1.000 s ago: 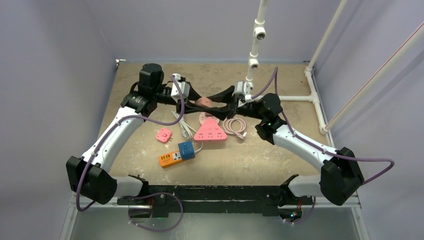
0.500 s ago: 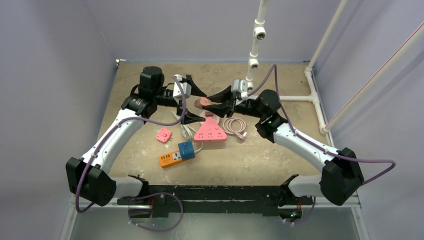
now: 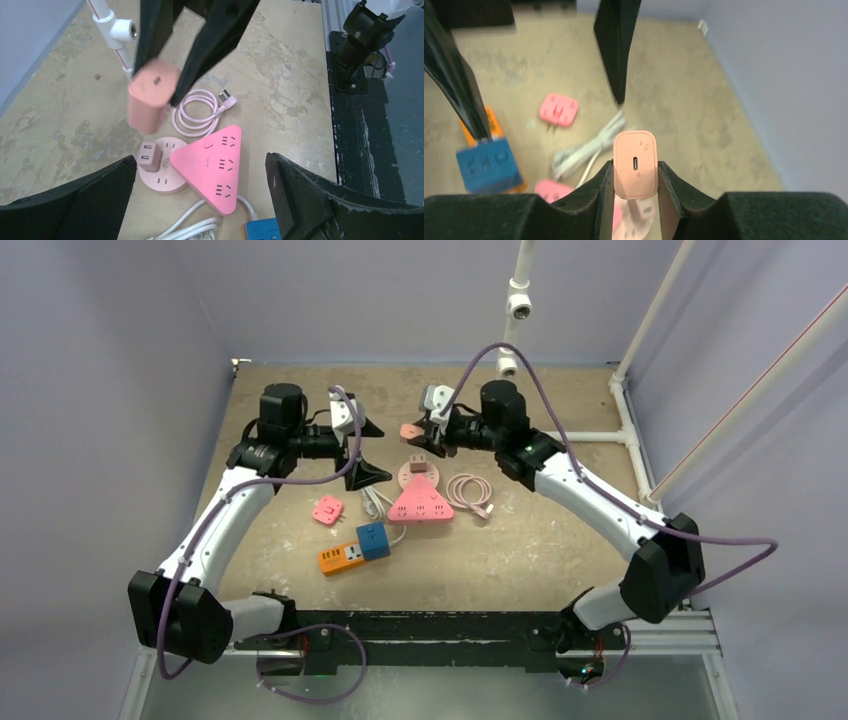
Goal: Insert the plug
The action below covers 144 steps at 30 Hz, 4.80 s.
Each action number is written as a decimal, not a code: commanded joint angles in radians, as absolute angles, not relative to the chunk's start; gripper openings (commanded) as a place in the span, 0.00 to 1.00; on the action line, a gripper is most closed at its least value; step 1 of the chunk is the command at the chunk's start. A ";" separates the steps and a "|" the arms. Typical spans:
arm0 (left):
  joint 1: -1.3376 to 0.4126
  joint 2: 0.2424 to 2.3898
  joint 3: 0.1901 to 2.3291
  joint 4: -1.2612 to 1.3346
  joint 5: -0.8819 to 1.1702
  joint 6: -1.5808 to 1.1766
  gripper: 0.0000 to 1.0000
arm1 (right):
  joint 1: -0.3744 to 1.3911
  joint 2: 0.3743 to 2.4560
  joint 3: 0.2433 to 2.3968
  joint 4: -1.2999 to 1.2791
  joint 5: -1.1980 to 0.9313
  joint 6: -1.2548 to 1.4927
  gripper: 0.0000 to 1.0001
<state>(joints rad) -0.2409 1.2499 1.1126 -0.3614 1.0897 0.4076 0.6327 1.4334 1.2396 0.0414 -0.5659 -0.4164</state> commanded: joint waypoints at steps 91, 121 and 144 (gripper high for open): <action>-0.297 1.669 1.259 -0.412 0.724 0.703 0.99 | 0.572 1.531 1.005 0.202 -0.669 -0.360 0.00; -0.328 1.723 1.301 -0.419 0.859 0.538 0.80 | 0.634 1.611 0.960 0.241 -0.488 -0.314 0.00; -0.353 1.764 1.273 -0.401 0.844 0.532 0.76 | 0.634 1.657 0.942 0.252 -0.502 -0.371 0.00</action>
